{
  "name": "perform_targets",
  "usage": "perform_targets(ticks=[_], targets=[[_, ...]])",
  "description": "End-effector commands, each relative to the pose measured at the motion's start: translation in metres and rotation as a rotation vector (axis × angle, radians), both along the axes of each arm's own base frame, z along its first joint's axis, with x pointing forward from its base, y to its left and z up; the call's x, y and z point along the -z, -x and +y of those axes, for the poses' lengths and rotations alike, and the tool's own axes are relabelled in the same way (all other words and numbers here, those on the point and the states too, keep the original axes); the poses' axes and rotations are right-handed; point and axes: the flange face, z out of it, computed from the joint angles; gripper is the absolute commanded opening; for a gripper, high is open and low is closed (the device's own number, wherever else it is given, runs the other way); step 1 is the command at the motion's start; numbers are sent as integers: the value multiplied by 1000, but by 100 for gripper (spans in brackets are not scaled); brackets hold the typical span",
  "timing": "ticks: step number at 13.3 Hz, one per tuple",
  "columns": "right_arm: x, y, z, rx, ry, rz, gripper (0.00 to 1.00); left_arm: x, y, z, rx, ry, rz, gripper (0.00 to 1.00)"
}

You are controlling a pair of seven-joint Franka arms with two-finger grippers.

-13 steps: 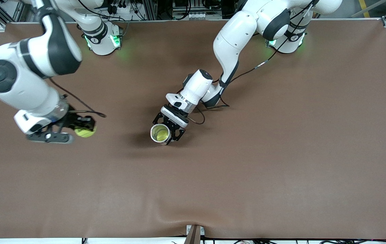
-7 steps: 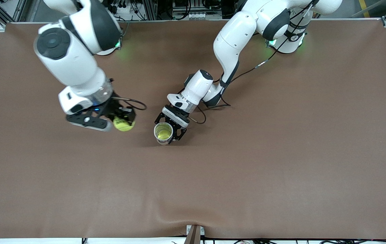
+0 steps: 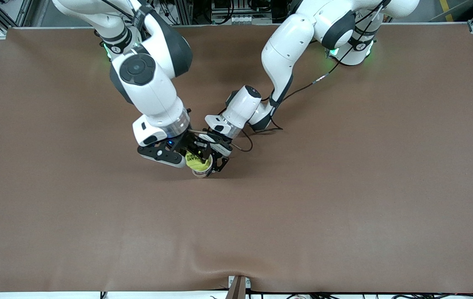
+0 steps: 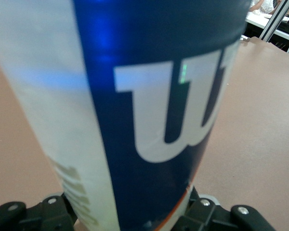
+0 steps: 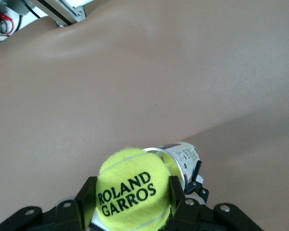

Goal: Insert tennis ball vertically with right arm
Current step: 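Carry the Roland Garros ball with the right gripper over the can, then push the ball into the can and open the right gripper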

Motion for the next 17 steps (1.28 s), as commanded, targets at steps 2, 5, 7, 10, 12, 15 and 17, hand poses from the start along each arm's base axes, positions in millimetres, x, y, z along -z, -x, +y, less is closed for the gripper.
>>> perform_targets(ticks=[2,5,7,10,12,15,17], targets=[[27,3,1,11,44,27,0,-2,-1,5,-14,-10,0,81],[36,5,4,49,41,48,0,-2,-2,5,-16,-9,-2,81],[40,8,11,44,42,53,1,-4,-3,5,-16,-7,-4,81],[39,8,12,45,36,46,100,-3,-2,4,-14,-9,-5,82],[37,8,12,46,34,46,100,-4,-5,6,-17,-11,-10,82],[16,3,0,53,23,26,100,-4,-5,6,-18,-12,-11,82],[7,-1,-15,69,37,37,100,-3,-2,5,-12,-15,-11,83]])
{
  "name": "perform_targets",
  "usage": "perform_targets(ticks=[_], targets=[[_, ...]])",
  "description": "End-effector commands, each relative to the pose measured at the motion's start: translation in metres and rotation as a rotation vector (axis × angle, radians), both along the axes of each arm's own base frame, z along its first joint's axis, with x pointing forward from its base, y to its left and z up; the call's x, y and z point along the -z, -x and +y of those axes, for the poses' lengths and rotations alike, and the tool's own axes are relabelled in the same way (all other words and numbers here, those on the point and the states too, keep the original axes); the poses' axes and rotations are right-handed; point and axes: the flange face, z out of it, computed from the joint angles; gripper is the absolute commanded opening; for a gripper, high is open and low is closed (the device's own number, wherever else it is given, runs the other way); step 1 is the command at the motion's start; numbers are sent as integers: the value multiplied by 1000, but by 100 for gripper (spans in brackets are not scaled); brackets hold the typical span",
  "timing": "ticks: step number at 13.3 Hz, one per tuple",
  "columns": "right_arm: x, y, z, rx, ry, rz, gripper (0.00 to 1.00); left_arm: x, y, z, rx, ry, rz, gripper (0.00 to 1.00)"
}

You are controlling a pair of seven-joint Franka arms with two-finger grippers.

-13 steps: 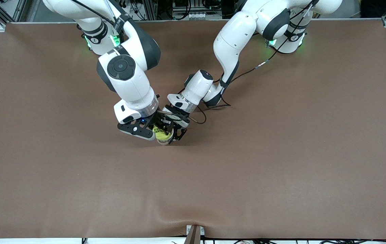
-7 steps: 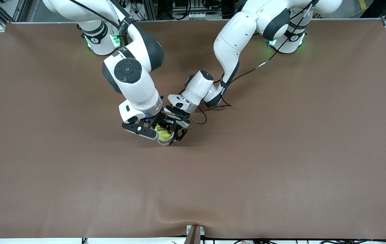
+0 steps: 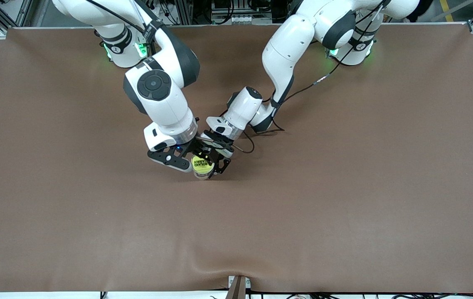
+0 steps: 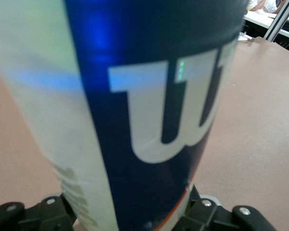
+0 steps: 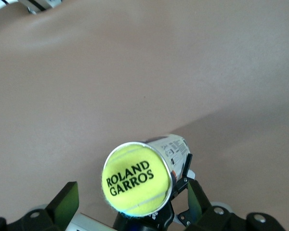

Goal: Insert tennis ball vertically with right arm
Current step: 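Push the ball into the can and open the right gripper, then withdraw the right gripper while the left gripper lowers the can upright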

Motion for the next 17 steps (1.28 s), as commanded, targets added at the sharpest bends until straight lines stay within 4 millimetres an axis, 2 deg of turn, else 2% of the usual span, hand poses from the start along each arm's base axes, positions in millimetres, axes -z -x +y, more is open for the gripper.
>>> perform_targets(ticks=[1,6,7,8,10,12,15,17], targets=[[-14,1,-16,8,28,13,100,-3,4,0,-6,-5,-1,84],[49,18,-8,-59,90,63,100,-2,4,0,-4,-8,-2,85],[54,19,-8,-63,90,58,100,-1,4,0,-1,-13,-6,85],[49,18,-10,-67,90,54,100,-1,3,1,1,-22,-15,85],[25,7,-28,-46,82,54,100,-2,2,2,6,-40,-35,85],[-4,1,-61,-115,115,69,100,-2,1,2,7,-42,-38,85],[-60,-6,-132,-176,91,87,100,-1,0,4,12,-66,-61,85],[-103,-4,-191,-226,102,76,100,-2,3,2,22,-78,-78,85]])
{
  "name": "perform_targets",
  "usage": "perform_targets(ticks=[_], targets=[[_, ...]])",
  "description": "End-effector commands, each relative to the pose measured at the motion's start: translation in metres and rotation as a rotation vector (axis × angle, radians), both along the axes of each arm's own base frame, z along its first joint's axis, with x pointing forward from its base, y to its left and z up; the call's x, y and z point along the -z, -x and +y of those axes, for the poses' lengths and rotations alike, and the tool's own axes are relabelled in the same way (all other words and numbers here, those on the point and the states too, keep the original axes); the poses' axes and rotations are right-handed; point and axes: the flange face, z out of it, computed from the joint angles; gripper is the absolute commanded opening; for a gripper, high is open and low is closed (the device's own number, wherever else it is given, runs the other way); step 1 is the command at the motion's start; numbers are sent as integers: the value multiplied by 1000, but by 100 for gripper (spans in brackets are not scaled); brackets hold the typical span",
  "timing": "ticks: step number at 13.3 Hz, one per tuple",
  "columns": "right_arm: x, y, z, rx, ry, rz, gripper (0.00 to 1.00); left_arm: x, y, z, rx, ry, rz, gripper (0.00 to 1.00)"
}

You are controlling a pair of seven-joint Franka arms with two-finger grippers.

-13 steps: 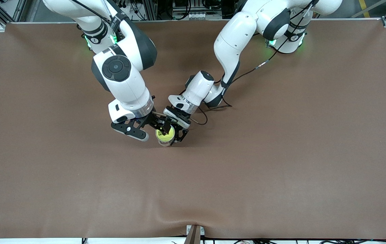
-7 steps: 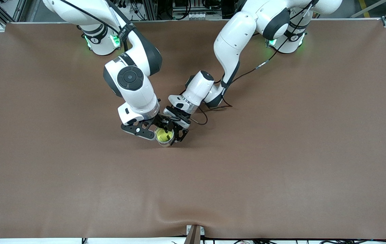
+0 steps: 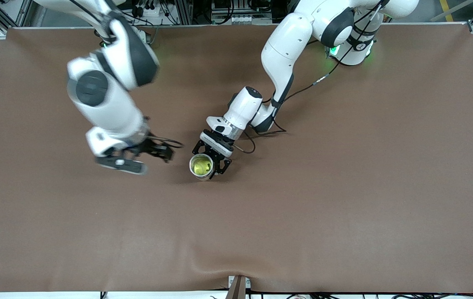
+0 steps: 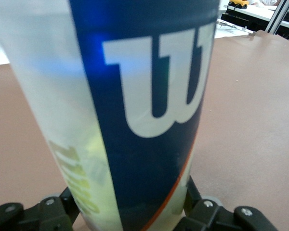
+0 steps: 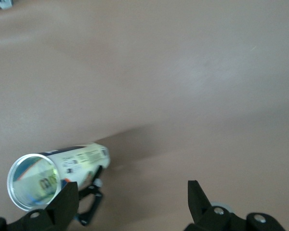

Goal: Insert tennis ball vertically with right arm
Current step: 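Withdraw the right gripper while the left gripper lowers the can upright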

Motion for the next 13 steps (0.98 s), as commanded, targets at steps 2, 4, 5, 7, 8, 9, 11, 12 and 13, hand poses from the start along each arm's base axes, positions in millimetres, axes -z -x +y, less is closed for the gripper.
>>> perform_targets(ticks=[2,4,5,7,8,9,11,12,13], targets=[[-83,31,-90,-123,10,21,100,-4,7,-4,13,-26,-28,85],[-118,48,-125,-139,28,27,100,-6,4,-2,20,-55,-67,84],[-129,52,-139,-116,32,50,100,-6,2,0,18,-62,-75,84],[-145,53,-148,-98,22,41,100,-6,3,-1,19,-63,-74,85],[-153,51,-153,-87,20,24,100,-6,3,-1,19,-63,-74,85],[-161,49,-161,-80,11,10,100,-5,3,0,17,-62,-72,87],[-164,57,-166,-126,-29,57,100,-4,4,0,17,-65,-69,97],[-172,60,-170,-144,-25,64,100,-5,4,1,15,-63,-69,100],[-182,64,-175,-154,-14,83,100,-5,4,2,15,-66,-66,100]])
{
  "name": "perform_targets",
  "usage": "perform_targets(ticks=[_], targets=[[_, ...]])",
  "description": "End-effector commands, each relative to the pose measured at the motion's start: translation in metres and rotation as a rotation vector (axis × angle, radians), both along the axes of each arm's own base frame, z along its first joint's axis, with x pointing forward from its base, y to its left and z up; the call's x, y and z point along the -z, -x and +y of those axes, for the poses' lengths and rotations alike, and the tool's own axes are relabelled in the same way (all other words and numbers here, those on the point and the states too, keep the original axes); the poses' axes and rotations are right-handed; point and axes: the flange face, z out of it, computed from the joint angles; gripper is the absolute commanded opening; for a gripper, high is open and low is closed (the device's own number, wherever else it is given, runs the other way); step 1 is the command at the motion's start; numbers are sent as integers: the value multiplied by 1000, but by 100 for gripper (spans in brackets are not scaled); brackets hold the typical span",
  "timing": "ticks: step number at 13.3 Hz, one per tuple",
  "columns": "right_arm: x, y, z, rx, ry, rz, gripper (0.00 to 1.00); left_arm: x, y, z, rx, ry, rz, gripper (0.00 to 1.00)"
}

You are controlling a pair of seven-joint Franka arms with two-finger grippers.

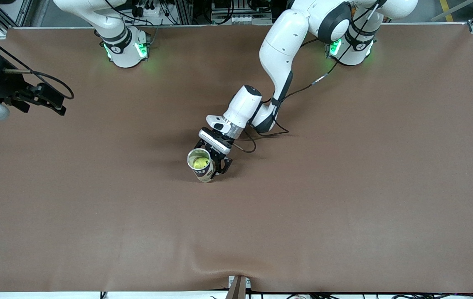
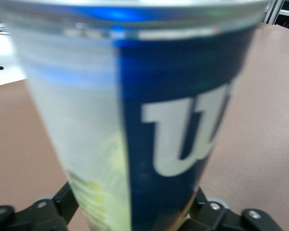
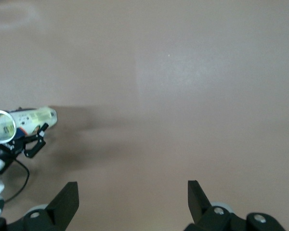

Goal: Insert tennis ball vertically with right arm
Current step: 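Withdraw the right gripper while the left gripper lowers the can upright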

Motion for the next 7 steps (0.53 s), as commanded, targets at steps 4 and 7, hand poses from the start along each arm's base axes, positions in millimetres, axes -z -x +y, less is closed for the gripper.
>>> perform_targets(ticks=[4,7], targets=[[-16,4,-42,0,-4,74,100,4,7,11,-20,-29,21,100],[-16,-6,-30,-18,2,28,100,-4,17,20,-28,-48,43,100]])
